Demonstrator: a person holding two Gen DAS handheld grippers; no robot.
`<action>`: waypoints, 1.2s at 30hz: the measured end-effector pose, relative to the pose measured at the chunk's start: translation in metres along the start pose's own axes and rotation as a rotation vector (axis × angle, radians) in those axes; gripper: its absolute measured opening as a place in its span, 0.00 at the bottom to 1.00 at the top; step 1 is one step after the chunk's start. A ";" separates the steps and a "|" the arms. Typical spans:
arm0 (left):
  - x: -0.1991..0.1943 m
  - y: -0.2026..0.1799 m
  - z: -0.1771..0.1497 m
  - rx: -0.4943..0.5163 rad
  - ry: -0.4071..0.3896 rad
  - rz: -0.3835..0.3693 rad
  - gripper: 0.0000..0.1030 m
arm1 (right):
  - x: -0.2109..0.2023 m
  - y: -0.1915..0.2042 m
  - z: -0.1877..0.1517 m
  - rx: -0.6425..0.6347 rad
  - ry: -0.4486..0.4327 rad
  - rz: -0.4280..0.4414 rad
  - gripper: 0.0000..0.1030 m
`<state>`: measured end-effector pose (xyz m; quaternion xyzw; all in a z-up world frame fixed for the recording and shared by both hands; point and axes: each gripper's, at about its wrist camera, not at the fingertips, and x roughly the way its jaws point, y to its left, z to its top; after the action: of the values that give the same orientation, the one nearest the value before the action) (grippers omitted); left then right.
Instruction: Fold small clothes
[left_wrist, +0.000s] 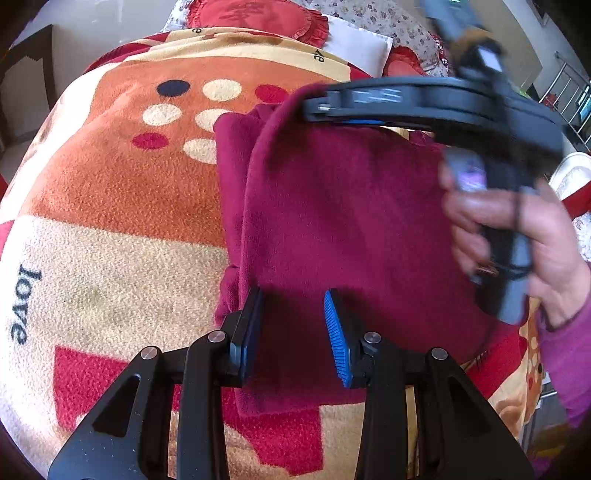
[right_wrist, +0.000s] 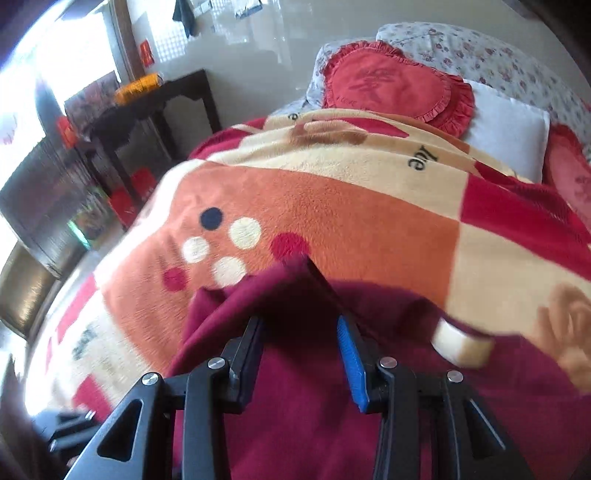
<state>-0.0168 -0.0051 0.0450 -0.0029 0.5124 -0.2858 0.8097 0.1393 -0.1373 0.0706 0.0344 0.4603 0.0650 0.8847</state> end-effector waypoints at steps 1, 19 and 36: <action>0.001 0.001 0.000 -0.001 -0.001 -0.003 0.33 | 0.009 0.000 0.004 0.009 0.005 0.000 0.38; 0.005 0.003 -0.002 -0.029 -0.013 -0.021 0.33 | -0.056 -0.033 -0.025 0.026 -0.087 -0.047 0.38; -0.021 0.021 -0.015 -0.181 -0.035 -0.095 0.39 | -0.030 -0.016 -0.003 0.067 -0.019 0.142 0.39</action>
<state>-0.0266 0.0265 0.0492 -0.1054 0.5211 -0.2762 0.8006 0.1211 -0.1577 0.0914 0.0971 0.4503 0.1121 0.8805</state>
